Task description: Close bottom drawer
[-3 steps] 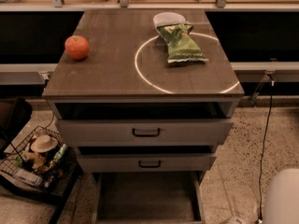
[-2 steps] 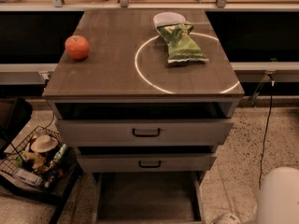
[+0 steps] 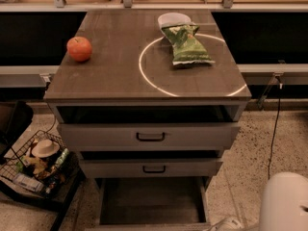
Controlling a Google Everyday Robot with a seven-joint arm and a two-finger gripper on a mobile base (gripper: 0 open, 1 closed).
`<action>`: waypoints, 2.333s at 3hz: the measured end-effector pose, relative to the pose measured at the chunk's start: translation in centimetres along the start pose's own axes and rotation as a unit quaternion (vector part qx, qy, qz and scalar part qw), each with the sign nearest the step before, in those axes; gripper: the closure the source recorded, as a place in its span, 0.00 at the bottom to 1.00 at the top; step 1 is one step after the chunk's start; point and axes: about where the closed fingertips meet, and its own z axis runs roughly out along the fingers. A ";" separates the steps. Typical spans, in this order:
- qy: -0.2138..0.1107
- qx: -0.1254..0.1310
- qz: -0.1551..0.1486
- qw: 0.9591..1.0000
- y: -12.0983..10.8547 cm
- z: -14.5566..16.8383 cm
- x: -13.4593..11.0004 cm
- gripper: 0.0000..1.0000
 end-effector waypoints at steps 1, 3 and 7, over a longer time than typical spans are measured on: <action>-0.010 0.026 -0.024 0.999 -3.0 0.8 -0.9 1.00; -0.027 0.060 -0.063 0.996 -7.7 1.4 -3.5 1.00; -0.054 0.124 -0.134 0.982 -15.6 1.4 -8.4 1.00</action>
Offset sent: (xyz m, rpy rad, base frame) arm 0.1190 0.0630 0.0052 0.1125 -0.2434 0.1204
